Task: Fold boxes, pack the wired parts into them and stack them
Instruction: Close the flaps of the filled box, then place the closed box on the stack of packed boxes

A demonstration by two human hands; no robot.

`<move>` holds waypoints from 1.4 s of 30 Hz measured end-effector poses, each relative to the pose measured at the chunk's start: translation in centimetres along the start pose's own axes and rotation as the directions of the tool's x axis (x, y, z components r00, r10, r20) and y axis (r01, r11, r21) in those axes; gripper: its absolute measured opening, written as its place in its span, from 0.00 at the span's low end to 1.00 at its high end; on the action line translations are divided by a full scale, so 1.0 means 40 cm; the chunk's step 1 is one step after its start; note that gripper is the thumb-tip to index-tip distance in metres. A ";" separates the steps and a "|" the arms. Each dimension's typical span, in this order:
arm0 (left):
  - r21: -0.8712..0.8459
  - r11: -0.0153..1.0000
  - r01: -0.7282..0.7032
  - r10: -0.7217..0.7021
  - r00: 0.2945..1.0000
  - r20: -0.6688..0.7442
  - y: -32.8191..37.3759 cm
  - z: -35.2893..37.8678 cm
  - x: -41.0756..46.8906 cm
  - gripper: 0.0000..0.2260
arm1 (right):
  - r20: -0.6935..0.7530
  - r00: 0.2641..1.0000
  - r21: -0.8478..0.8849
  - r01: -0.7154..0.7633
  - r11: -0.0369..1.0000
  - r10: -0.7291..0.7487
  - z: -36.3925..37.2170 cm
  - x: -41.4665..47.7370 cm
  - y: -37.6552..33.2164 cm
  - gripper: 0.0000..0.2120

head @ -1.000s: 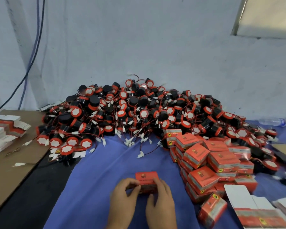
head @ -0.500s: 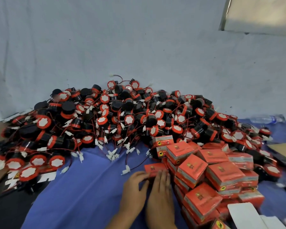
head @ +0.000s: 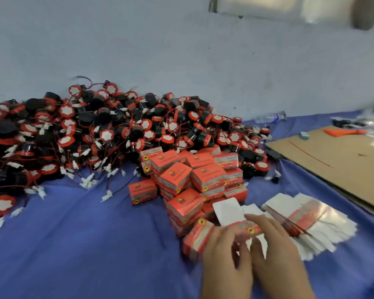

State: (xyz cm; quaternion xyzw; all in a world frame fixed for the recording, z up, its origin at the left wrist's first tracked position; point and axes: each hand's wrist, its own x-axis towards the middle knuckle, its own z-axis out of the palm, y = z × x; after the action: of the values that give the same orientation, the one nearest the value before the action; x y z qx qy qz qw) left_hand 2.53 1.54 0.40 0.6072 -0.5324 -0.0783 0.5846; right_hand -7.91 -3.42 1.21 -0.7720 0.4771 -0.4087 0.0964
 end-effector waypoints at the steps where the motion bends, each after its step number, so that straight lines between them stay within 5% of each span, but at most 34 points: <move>1: 0.039 0.991 0.127 -0.131 0.982 0.134 0.001 0.043 -0.012 0.13 | 0.142 0.989 -0.178 -0.014 0.984 0.040 -0.011 0.014 0.061 0.28; 4: 0.092 0.921 0.378 -0.389 0.889 0.242 -0.011 0.132 -0.048 0.15 | 0.437 0.883 -0.426 0.033 0.904 0.173 0.006 0.028 0.169 0.25; 8: 0.212 0.869 0.447 -0.477 0.870 0.122 -0.018 0.161 -0.034 0.25 | 0.428 0.885 -0.356 -0.024 0.934 0.186 0.018 0.020 0.229 0.25; 13: -0.188 0.763 0.619 -0.613 0.784 0.096 -0.014 0.135 0.005 0.27 | 0.414 0.886 -0.194 -0.137 0.971 0.207 -0.004 0.037 0.225 0.24; 20: -0.465 0.635 0.617 -0.628 0.763 0.155 0.020 0.108 0.033 0.21 | 0.569 0.786 0.029 -0.314 0.949 0.242 -0.053 0.077 0.169 0.33; 26: -0.591 0.679 0.435 -0.441 0.886 0.145 0.075 -0.033 0.045 0.17 | 0.491 0.847 0.256 -0.363 0.896 0.203 -0.123 0.070 0.039 0.23; 30: -0.549 0.789 0.277 -0.278 0.957 0.083 0.110 -0.167 0.034 0.10 | 0.472 0.856 0.550 -0.472 0.689 0.210 -0.127 0.038 -0.111 0.21; 33: -0.427 0.875 0.230 -0.212 0.973 0.090 0.117 -0.287 0.024 0.07 | 0.527 0.834 0.717 -0.539 0.443 0.161 -0.094 0.005 -0.241 0.17; 37: -0.202 0.959 0.201 -0.159 0.965 0.207 0.062 -0.497 -0.020 0.33 | 0.701 0.707 0.707 -0.706 0.045 0.093 -0.052 -0.026 -0.366 0.18; 40: -0.182 0.972 0.148 -0.114 0.976 0.185 0.036 -0.606 -0.065 0.53 | 0.827 0.560 0.534 -0.808 -0.249 -0.040 -0.036 -0.052 -0.454 0.15; 42: -0.178 0.980 0.094 -0.079 0.993 0.088 0.036 -0.645 -0.082 0.52 | 0.873 0.477 0.404 -0.823 -0.400 -0.099 -0.015 -0.074 -0.511 0.17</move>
State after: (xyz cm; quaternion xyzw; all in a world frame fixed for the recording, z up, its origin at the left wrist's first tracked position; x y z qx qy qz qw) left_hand 18.86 20.46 7.68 0.5703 -0.5192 -0.1762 0.6117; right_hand 4.47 9.90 11.01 -0.2116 0.1956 -0.2515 0.9240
